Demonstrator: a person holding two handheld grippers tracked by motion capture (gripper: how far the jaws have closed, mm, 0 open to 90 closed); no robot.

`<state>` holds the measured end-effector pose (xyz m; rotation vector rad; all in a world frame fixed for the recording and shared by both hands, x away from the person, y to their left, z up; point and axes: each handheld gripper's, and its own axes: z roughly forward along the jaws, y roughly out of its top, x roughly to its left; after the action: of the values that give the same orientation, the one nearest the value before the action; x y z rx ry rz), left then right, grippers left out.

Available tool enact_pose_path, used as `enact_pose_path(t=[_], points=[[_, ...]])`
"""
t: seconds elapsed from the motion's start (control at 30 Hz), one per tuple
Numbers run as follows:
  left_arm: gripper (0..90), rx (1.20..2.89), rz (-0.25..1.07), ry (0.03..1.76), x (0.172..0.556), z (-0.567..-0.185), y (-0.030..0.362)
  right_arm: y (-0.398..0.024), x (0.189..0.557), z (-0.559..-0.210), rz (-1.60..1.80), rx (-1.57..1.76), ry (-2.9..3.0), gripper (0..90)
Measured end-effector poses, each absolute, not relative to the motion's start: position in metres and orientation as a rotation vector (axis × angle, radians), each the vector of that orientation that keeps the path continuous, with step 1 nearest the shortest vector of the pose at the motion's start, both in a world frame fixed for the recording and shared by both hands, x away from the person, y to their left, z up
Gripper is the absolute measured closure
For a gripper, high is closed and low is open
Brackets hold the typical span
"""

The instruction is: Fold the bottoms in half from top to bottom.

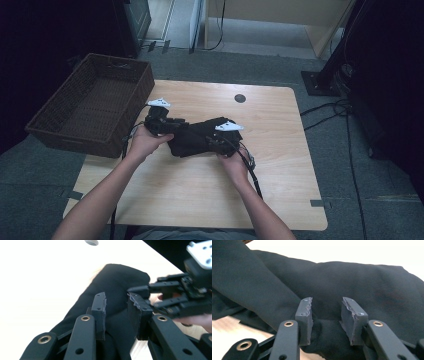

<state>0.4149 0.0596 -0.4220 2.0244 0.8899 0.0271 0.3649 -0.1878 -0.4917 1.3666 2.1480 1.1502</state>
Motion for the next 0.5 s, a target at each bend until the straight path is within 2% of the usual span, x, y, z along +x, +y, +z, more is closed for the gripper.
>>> enact_pose_path(t=[0.2,0.5], points=[[69.6,2.096,0.028,0.927,0.413,-0.445,0.049,-0.189,0.355,-0.495,1.168,1.362,2.161,60.1],[61.4,2.095,0.062,0.926,0.385,-0.461,0.058,-0.207,0.361,-0.471,1.202,1.37,2.077,67.4]])
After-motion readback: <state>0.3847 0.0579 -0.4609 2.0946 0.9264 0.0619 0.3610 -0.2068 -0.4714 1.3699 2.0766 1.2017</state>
